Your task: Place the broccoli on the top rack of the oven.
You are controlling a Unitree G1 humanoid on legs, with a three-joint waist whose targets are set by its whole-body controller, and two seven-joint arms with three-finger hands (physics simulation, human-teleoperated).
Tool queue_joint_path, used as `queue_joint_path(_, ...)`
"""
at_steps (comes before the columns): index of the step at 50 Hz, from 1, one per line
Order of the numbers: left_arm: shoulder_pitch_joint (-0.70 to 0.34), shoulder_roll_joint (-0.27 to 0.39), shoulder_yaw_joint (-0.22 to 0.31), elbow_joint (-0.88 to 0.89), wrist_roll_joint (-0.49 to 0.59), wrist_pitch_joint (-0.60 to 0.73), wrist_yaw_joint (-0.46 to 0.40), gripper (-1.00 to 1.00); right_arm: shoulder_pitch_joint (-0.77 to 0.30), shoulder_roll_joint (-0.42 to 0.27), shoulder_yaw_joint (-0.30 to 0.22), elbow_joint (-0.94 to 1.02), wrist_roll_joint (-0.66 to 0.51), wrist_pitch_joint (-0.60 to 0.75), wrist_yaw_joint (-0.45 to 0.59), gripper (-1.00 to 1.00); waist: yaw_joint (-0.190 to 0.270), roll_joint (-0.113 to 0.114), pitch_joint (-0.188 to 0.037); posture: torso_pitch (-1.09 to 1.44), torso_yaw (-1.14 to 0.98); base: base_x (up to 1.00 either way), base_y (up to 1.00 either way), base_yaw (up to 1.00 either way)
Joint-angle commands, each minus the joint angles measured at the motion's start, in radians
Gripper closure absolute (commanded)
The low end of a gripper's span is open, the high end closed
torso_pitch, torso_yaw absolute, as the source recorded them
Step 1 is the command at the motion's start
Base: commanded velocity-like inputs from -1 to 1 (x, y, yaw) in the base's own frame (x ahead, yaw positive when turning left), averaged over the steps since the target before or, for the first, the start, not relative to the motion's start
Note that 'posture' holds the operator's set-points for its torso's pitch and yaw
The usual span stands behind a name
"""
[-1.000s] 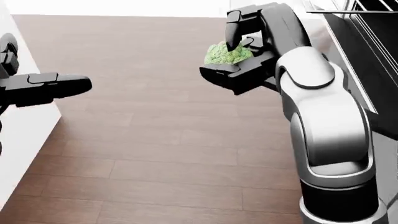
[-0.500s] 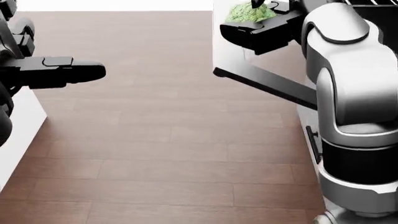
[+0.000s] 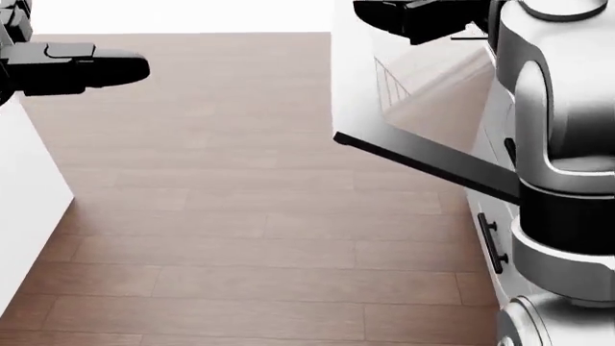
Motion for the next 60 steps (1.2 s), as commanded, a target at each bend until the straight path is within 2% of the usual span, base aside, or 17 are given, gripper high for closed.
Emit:
queue_joint_path(1, -0.030, 0.014, 0.013, -0.019, 0.005, -0.031, 0.004, -1.00, -0.038, -0.003, -0.001, -0.018, 0.006, -0.038, -0.001, 1.00, 0.001, 0.006, -0.022, 0.00, 0.00, 0.14, -0.04, 0.00)
queue_joint_path(3, -0.032, 0.014, 0.011, -0.014, 0.005, -0.034, 0.005, -1.00, -0.039, -0.005, 0.000, -0.007, 0.008, -0.046, -0.001, 1.00, -0.007, 0.067, -0.036, 0.00, 0.00, 0.14, -0.04, 0.00)
queue_joint_path(6, -0.038, 0.015, 0.009, -0.011, 0.004, -0.032, 0.006, -1.00, -0.039, -0.007, -0.001, 0.002, 0.009, -0.053, -0.003, 1.00, -0.006, 0.050, -0.027, 0.00, 0.00, 0.15, -0.04, 0.00)
queue_joint_path(14, -0.046, 0.011, 0.003, -0.001, 0.009, -0.037, 0.006, -1.00, -0.035, -0.017, -0.002, -0.005, 0.008, -0.047, 0.001, 1.00, 0.009, -0.018, -0.029, 0.00, 0.00, 0.16, -0.04, 0.00)
queue_joint_path(18, -0.048, 0.019, 0.005, 0.000, 0.013, -0.033, -0.001, -1.00, -0.029, -0.018, -0.004, -0.006, 0.008, -0.050, 0.001, 1.00, 0.024, -0.094, -0.049, 0.00, 0.00, 0.16, -0.04, 0.00)
queue_joint_path(22, -0.063, 0.029, 0.001, 0.015, 0.020, -0.022, -0.008, -1.00, -0.027, -0.016, -0.006, -0.002, 0.010, -0.053, -0.004, 1.00, 0.013, -0.067, -0.037, 0.00, 0.00, 0.16, -0.08, 0.00)
queue_joint_path(28, -0.097, 0.033, -0.009, 0.040, 0.032, -0.004, -0.020, -1.00, -0.019, -0.020, -0.006, -0.011, 0.010, -0.050, -0.003, 1.00, -0.001, 0.041, -0.027, 0.00, 0.00, 0.16, -0.16, 0.00)
queue_joint_path(32, -0.137, 0.035, -0.021, 0.064, 0.047, 0.012, -0.033, -1.00, -0.014, -0.020, -0.007, -0.015, 0.010, -0.050, -0.004, 1.00, -0.002, 0.043, -0.035, 0.00, 0.00, 0.16, -0.12, 0.00)
queue_joint_path(38, -0.175, 0.029, -0.034, 0.126, 0.075, -0.012, -0.055, -1.00, -0.017, -0.026, -0.010, -0.019, 0.010, -0.043, -0.001, 1.00, 0.012, -0.011, -0.032, 0.00, 0.00, 0.16, -0.11, 0.00)
queue_joint_path(41, -0.191, 0.026, -0.037, 0.138, 0.086, -0.011, -0.063, -1.00, -0.014, -0.026, -0.010, -0.026, 0.011, -0.039, -0.002, 1.00, 0.019, -0.080, -0.043, 0.00, 0.00, 0.16, -0.18, 0.00)
queue_joint_path(42, -0.191, 0.025, -0.038, 0.132, 0.089, -0.005, -0.066, -1.00, -0.014, -0.027, -0.010, -0.026, 0.011, -0.039, -0.002, 1.00, 0.026, -0.085, -0.057, 0.00, 0.00, 0.16, -0.21, 0.00)
queue_joint_path(43, -0.188, 0.022, -0.037, 0.134, 0.091, -0.008, -0.067, -1.00, -0.016, -0.028, -0.011, -0.025, 0.011, -0.039, -0.002, 1.00, 0.014, -0.068, -0.043, 0.00, 0.00, 0.16, -0.16, 0.00)
queue_joint_path(44, -0.184, 0.019, -0.037, 0.139, 0.095, -0.017, -0.069, -1.00, -0.016, -0.029, -0.011, -0.022, 0.011, -0.042, -0.002, 1.00, 0.018, -0.084, -0.037, 0.00, 0.00, 0.16, -0.13, 0.00)
queue_joint_path(53, -0.187, 0.009, -0.038, 0.142, 0.107, -0.017, -0.077, -1.00, -0.021, -0.038, -0.013, -0.015, 0.012, -0.043, 0.003, 1.00, 0.010, -0.017, -0.029, 0.00, 0.00, 0.16, -0.12, 0.00)
queue_joint_path(56, -0.176, 0.006, -0.035, 0.129, 0.109, -0.012, -0.079, -1.00, -0.017, -0.043, -0.015, -0.023, 0.012, -0.039, 0.005, 1.00, -0.001, 0.041, -0.039, 0.00, 0.00, 0.16, -0.12, 0.00)
queue_joint_path(58, -0.173, 0.004, -0.036, 0.121, 0.109, -0.006, -0.079, -1.00, -0.012, -0.041, -0.014, -0.026, 0.012, -0.039, 0.005, 1.00, 0.000, 0.028, -0.039, 0.00, 0.00, 0.16, -0.12, 0.00)
queue_joint_path(60, -0.170, 0.002, -0.034, 0.114, 0.109, -0.003, -0.079, -1.00, -0.012, -0.041, -0.013, -0.033, 0.011, -0.032, 0.006, 1.00, -0.003, 0.044, -0.038, 0.00, 0.00, 0.16, -0.11, 0.00)
